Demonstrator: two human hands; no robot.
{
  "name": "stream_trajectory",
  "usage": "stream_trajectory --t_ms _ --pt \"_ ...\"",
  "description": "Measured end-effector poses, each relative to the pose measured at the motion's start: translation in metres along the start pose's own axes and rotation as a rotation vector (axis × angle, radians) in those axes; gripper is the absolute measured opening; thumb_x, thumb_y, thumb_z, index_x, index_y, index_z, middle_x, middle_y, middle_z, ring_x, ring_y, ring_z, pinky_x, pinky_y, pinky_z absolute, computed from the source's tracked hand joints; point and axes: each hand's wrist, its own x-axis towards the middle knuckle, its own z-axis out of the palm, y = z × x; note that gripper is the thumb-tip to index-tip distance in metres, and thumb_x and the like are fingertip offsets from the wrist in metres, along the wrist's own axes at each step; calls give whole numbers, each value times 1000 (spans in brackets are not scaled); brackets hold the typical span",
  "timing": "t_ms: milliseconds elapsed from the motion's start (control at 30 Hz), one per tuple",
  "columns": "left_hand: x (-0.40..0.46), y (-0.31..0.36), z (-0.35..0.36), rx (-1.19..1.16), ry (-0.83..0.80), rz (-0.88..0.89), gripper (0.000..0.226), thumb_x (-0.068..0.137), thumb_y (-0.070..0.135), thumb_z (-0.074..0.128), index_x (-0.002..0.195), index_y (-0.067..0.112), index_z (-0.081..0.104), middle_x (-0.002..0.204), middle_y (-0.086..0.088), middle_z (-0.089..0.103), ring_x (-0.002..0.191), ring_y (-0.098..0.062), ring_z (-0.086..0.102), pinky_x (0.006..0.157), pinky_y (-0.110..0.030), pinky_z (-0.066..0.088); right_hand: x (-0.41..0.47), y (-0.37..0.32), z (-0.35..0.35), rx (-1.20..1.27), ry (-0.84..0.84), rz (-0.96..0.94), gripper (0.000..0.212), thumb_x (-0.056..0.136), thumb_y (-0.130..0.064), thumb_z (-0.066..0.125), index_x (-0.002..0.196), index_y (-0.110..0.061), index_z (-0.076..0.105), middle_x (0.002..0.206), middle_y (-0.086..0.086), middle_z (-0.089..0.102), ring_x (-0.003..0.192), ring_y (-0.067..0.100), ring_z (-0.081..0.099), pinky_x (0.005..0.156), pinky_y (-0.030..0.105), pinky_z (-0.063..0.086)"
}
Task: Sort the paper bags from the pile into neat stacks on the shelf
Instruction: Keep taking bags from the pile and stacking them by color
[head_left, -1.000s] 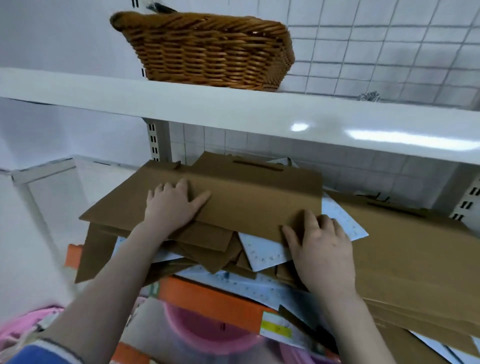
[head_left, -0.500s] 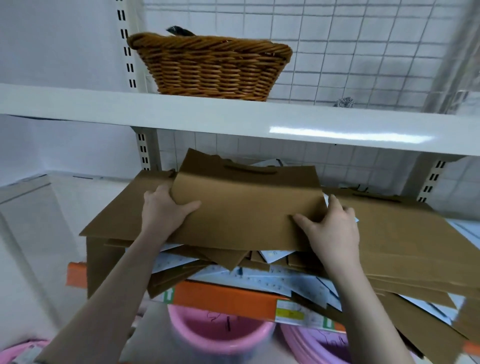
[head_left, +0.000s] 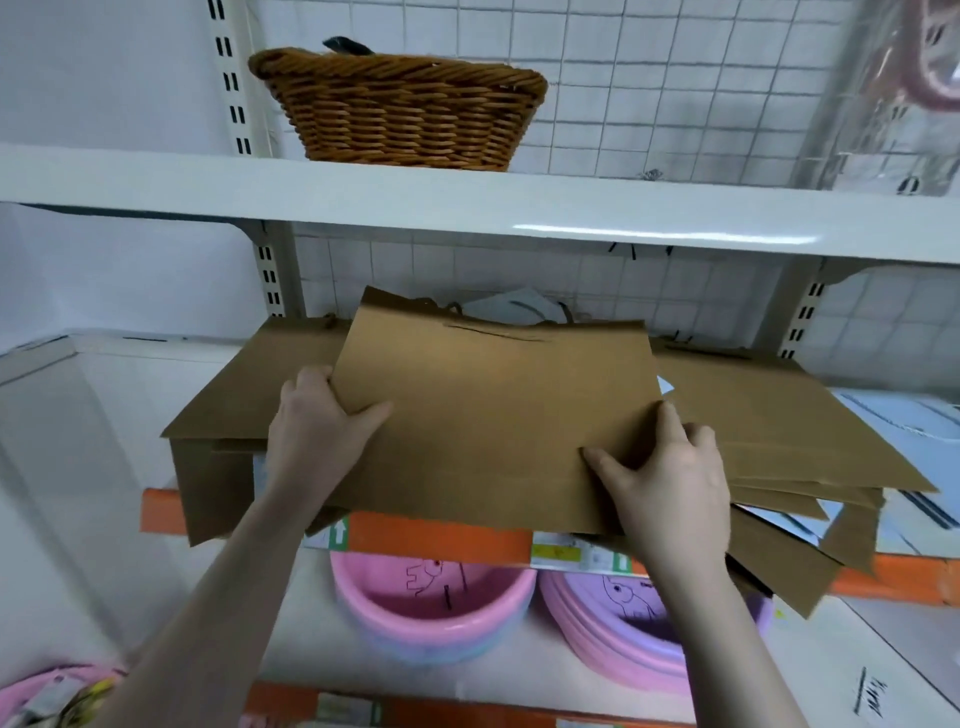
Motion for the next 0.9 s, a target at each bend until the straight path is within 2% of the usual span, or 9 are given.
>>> stream_trajectory --t_ms 133,300,433,633,733,900 --pt "-27 25 7 77 -36 86 74 77 41 71 138 13 39 127 -18 45 113 -34 48 90 -42 40 -9 26 -25 20 29 -7 81 75 -44 72 141 -13 36 117 13 46 116 32 43 91 36 37" --pt "-73 71 28 72 5 119 78 77 43 71 140 14 36 128 -19 40 114 -39 47 90 -44 40 -9 76 -69 6 63 -19 83 77 -45 70 144 -12 33 118 14 46 116 33 43 94 36 35" --pt "-125 120 68 21 12 148 79 75 41 72 141 14 36 127 -19 40 115 -40 47 93 -45 39 -6 140 -113 -101 94 -1 73 83 -44 63 139 -4 38 117 17 48 112 35 43 92 38 32" --pt "-230 208 155 24 -83 160 79 77 44 70 142 17 34 125 -19 39 116 -41 45 93 -46 39 -10 265 -201 -301 101 91 58 87 -41 57 125 0 46 118 20 50 109 36 43 90 39 30" --pt "-278 254 197 21 -120 177 78 77 41 71 142 16 34 126 -20 39 118 -40 43 95 -47 38 -5 323 -241 -395 84 120 57 89 -42 52 127 -1 44 123 18 48 108 34 42 91 36 27" --pt "-327 317 249 5 -195 166 77 78 38 70 142 15 35 126 -21 40 121 -38 41 99 -42 34 5 401 -290 -425 69 189 49 92 -43 47 124 -5 45 125 17 46 112 33 40 93 37 30"
